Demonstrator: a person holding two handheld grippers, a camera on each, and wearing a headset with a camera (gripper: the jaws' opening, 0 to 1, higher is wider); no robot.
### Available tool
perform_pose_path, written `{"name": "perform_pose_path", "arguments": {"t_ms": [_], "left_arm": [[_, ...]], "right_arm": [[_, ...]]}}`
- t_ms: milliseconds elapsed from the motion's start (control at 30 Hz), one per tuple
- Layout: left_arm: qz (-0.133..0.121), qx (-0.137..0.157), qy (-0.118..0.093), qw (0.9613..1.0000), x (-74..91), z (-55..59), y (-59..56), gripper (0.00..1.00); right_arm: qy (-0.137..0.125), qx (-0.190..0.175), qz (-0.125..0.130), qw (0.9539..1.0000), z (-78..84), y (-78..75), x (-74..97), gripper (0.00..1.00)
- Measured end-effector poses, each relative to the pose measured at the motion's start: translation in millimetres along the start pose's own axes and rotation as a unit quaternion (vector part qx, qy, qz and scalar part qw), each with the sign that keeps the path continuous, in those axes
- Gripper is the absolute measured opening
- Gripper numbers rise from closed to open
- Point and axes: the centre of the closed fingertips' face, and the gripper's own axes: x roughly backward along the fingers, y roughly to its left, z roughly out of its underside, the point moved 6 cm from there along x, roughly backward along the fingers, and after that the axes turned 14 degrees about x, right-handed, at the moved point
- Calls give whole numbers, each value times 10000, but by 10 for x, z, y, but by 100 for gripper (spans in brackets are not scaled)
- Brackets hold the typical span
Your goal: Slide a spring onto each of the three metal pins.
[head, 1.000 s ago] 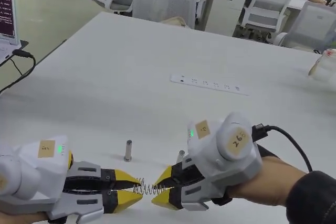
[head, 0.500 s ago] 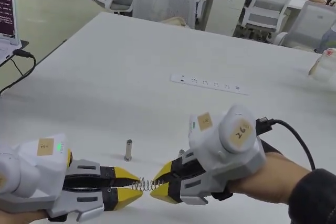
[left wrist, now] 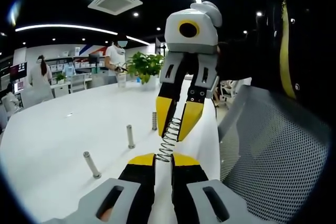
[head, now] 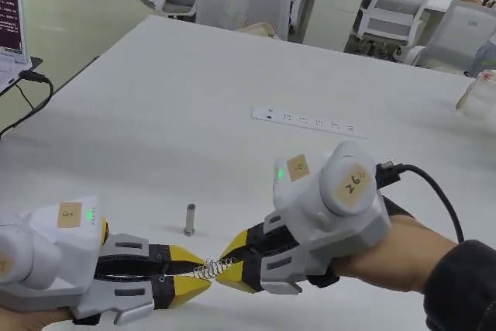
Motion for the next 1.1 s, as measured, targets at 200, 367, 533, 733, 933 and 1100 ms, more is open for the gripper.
{"name": "perform_pose_path", "arguments": {"t_ms": [200, 367, 533, 733, 933, 1100], "left_arm": [[13, -23, 38, 10000, -10, 10, 5, 3], [23, -39, 74, 10000, -17, 23, 9, 3], [27, -67, 101, 9999, -26, 32, 14, 2], [36, -72, 128, 9999, -27, 44, 18, 2], [64, -83, 155, 9998, -33, 46, 14, 2], [54, -83, 152, 9998, -32, 50, 13, 3]], "right_arm": [[71, 14, -44, 10000, -27, -6, -9, 8], [99, 48, -75, 9999, -57, -11, -17, 7], [103, 68, -87, 9999, -77, -16, -15, 7], [127, 93, -111, 9998, -101, -10, -23, 7], [154, 119, -141, 9997, -119, -1, -24, 7], [194, 142, -151, 9996, -119, -1, -22, 7]]}}
